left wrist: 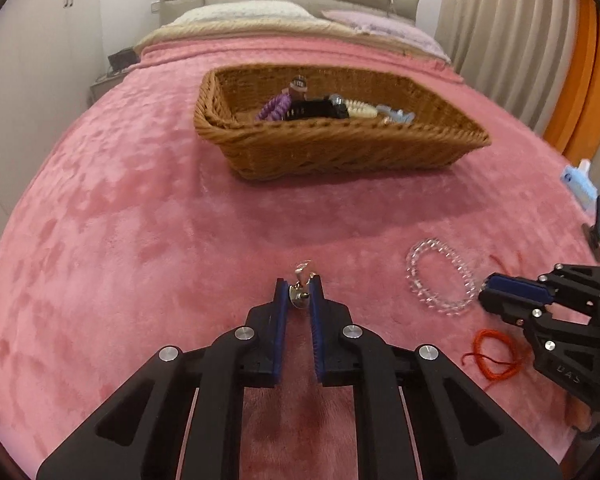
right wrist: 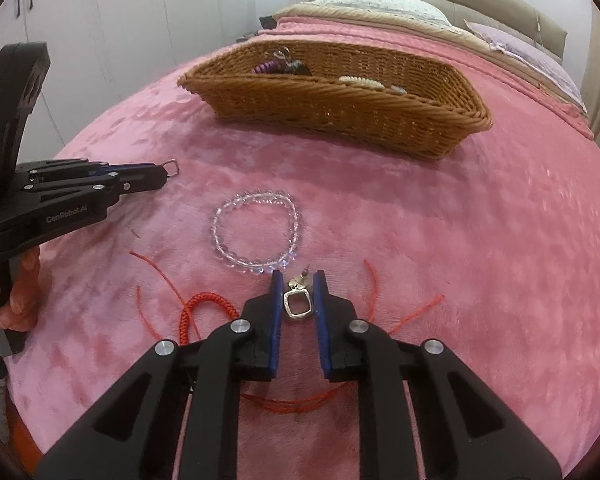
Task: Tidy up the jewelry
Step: 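Grasp the small silver ring charm with the left tool while the right tool grasps the silver key ring, then carry the ring charm into the basket with the left tool while the right tool carries the key ring there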
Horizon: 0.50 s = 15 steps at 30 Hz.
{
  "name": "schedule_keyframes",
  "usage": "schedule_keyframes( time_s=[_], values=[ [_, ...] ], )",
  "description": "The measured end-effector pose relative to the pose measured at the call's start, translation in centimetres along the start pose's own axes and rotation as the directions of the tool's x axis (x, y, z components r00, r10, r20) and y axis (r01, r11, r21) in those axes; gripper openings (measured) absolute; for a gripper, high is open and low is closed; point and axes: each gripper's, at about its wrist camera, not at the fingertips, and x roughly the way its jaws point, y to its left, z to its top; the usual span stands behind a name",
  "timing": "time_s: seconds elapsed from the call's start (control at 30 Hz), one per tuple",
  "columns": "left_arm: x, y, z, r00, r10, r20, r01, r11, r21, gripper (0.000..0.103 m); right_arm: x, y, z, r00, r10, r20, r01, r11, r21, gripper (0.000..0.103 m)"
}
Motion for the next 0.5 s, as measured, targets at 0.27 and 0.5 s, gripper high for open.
schedule_keyframes(
  time_s=[0.27, 0.5],
  values=[
    [-1.6, -0.5, -0.1, 0.997, -0.028, 0.078, 0.027, 0.999, 0.019, 0.009, -1.5, -0.7, 0.3, 0.998, 0.037, 0.054, -0.038, 0.999, 0.022, 0.013],
    [-4.1, -0.7, 0.3, 0.978, -0.113, 0.177, 0.112, 0.994, 0.014, 0.009, -3.3, -1.1, 0.7, 0.992, 0.036, 0.120, -0.040, 0.999, 0.032, 0.013]
  ],
)
